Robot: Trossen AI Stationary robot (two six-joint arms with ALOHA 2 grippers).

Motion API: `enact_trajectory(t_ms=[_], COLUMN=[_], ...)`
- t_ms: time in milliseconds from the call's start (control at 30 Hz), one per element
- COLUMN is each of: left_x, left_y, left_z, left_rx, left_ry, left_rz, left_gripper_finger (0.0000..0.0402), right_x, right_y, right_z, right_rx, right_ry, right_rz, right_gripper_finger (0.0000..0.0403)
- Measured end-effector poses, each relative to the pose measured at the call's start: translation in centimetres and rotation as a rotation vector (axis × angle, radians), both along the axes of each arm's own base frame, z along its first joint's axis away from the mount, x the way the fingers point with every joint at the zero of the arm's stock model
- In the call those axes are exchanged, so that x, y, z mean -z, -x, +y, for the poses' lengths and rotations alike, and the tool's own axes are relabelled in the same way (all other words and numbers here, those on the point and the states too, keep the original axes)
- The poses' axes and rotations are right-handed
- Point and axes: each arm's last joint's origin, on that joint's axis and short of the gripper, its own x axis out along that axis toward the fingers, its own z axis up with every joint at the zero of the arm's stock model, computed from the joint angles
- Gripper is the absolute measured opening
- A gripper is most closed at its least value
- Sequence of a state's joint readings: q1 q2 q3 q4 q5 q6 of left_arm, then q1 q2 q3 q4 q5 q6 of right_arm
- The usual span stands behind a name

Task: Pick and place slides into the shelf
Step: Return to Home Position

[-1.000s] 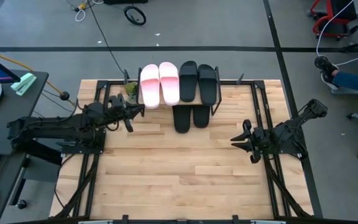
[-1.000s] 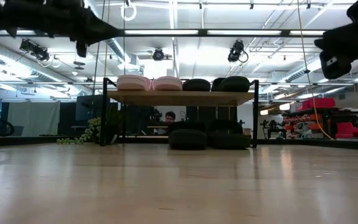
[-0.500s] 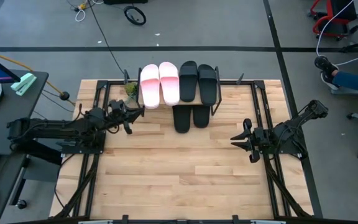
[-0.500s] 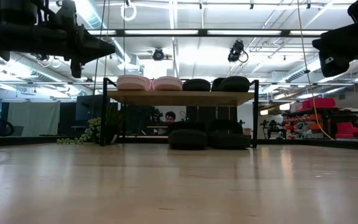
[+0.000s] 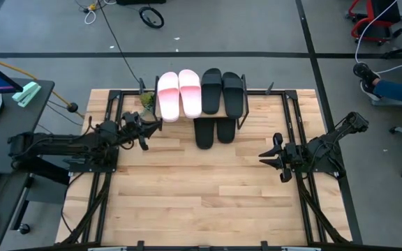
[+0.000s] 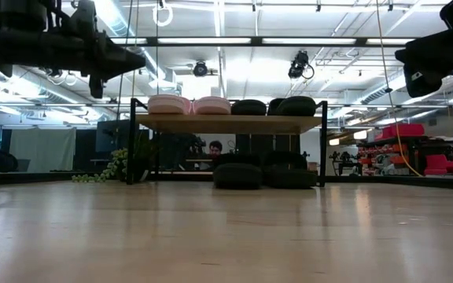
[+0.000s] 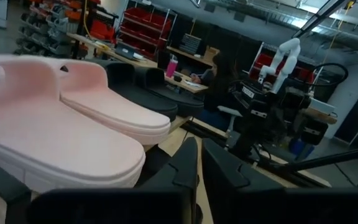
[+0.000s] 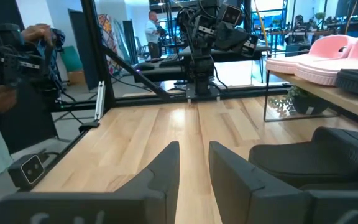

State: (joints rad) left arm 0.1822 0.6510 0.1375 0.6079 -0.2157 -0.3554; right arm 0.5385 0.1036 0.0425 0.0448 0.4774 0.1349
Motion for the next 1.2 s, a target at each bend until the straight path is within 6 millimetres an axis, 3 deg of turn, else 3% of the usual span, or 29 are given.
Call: enact_trajectory(t_ms=[100, 333, 600, 767, 867, 1000, 1200], left_x=[-0.1, 1.3, 0.3, 2.2, 3.4, 2.9, 3.8], left_y=[0.2, 0.4, 1.7, 2.7, 3.2, 3.5, 4.1], left_z=[-0.1, -0.4, -1.7, -1.9, -2.1, -2.5, -2.7], left_rx=[0.006, 0.026, 0.229, 0.259, 0.296, 0.346, 0.372], left_ry=[0.044, 0.061, -0.173, -0.092, -0.168, -0.206, -0.226], left_rz=[-0.025, 0.136, 0.131, 0.157, 0.117, 0.071, 0.155], left_gripper_finger=[0.0023, 0.0033, 0.0038, 0.0029, 0.0025, 0.0025, 0.0036], right_x=[0.0, 0.0, 0.0, 0.0, 0.0, 0.0, 0.0], right_y=[0.0, 0.0, 0.0, 0.0, 0.0, 0.0, 0.0], right_z=[0.0, 0.0, 0.0, 0.0, 0.0, 0.0, 0.0], right_rx=[0.001, 0.001, 0.000, 0.000, 0.000, 0.000, 0.000], right_ry=[0.000, 0.000, 0.000, 0.000, 0.000, 0.000, 0.001], right_rz=[0.000, 0.000, 0.000, 0.000, 0.000, 0.002, 0.004], right_gripper_finger=[0.0092, 0.0092, 0.0092, 0.0092, 0.0092, 0.0092, 0.0092])
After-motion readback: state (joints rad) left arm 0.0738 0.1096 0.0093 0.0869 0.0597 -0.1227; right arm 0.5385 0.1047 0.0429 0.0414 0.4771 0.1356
